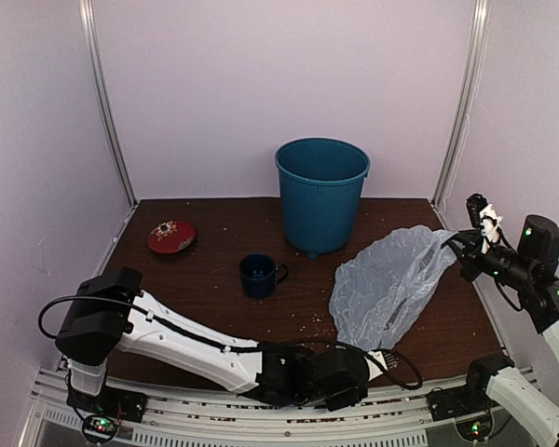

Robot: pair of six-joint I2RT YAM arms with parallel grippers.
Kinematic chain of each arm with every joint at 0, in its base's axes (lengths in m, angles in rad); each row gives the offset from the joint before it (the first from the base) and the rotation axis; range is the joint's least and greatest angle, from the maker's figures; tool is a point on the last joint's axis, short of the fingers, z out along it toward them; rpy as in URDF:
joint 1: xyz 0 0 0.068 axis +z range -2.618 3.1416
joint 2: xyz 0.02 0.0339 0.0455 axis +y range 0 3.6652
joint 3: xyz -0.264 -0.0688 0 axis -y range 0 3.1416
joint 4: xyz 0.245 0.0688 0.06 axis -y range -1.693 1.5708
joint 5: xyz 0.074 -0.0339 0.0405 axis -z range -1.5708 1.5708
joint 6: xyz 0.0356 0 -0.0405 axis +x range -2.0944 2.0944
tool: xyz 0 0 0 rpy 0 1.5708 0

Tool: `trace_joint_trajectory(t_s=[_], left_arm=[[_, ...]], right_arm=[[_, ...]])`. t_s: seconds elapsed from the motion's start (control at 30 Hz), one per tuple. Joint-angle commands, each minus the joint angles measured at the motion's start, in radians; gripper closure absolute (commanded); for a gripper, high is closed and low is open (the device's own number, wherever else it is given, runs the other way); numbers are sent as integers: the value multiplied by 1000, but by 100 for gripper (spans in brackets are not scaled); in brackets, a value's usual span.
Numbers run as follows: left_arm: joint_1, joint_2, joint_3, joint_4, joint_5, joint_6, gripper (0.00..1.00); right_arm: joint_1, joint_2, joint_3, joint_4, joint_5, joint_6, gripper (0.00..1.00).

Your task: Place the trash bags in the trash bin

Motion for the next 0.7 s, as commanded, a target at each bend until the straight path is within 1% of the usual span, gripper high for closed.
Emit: trace_joint_trajectory(t_s=[0.0,0.17,0.2,0.23,0.4,0.47,0.53,0.67], left_arm=[[-2,44,18,96,96,-18,51],[-4,37,0,103,119,-49,52],[-4,38,-6,104,124,-55,54],[-3,43,-4,100,124,-61,57],[12,95,37,56,113,-90,59],[16,114,48,47,95,-105,56],[16,121,52,41,58,-121,48],[22,123,43,44,33,-138,45]], right_arm=[[-5,-9,-12,15,-15,-1,100],[-5,-12,-12,14,-18,-3,100],[-5,-14,-13,13,-18,-3,100],[-5,-15,-12,14,-19,-4,100],[-5,-18,-12,14,-18,-4,100],[-6,-18,-13,13,-18,-6,100],[-5,-16,-14,12,-20,-5,100],[-5,-13,-13,13,-20,-6,100]])
